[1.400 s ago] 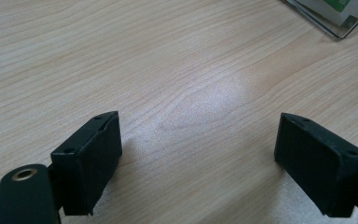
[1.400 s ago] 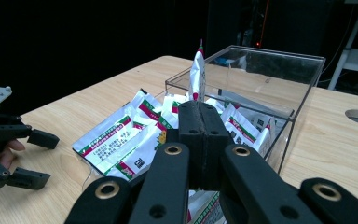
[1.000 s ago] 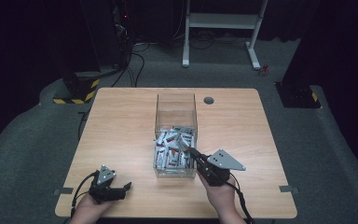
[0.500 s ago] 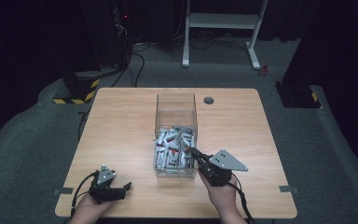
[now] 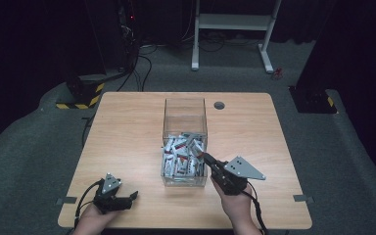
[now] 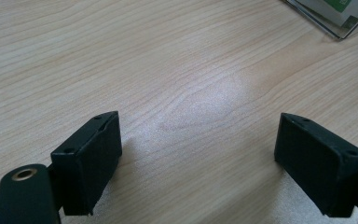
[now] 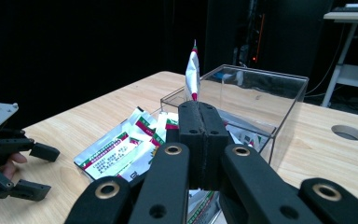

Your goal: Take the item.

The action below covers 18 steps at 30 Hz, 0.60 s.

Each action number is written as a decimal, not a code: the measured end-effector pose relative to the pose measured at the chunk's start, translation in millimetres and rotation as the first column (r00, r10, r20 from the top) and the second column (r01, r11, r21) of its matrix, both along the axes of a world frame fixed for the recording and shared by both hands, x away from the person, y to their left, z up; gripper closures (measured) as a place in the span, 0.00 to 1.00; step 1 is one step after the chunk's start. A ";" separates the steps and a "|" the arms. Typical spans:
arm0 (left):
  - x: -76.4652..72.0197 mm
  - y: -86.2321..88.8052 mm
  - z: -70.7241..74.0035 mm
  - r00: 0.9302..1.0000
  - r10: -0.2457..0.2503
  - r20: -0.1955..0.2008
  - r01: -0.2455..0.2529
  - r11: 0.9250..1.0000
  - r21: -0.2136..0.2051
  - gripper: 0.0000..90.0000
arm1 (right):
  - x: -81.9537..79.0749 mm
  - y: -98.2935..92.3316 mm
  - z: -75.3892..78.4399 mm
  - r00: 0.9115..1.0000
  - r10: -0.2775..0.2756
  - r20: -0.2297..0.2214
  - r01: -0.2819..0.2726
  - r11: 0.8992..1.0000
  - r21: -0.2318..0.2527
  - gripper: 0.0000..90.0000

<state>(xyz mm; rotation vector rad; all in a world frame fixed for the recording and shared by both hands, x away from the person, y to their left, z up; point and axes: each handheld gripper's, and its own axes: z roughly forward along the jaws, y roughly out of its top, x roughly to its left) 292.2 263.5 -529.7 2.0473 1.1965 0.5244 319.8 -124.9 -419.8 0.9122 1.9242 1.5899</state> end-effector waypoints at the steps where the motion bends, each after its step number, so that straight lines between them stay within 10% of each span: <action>1: 0.1 0.0 0.0 1.000 0.000 0.001 0.000 1.000 0.000 0.17 | 0.2 -0.6 0.2 1.000 -0.001 0.004 0.001 1.000 0.000 1.00; 18: 0.1 0.0 -0.1 1.000 0.000 0.001 0.000 1.000 0.000 0.17 | 4.3 -11.3 4.6 0.999 -0.035 0.012 0.035 0.999 0.015 1.00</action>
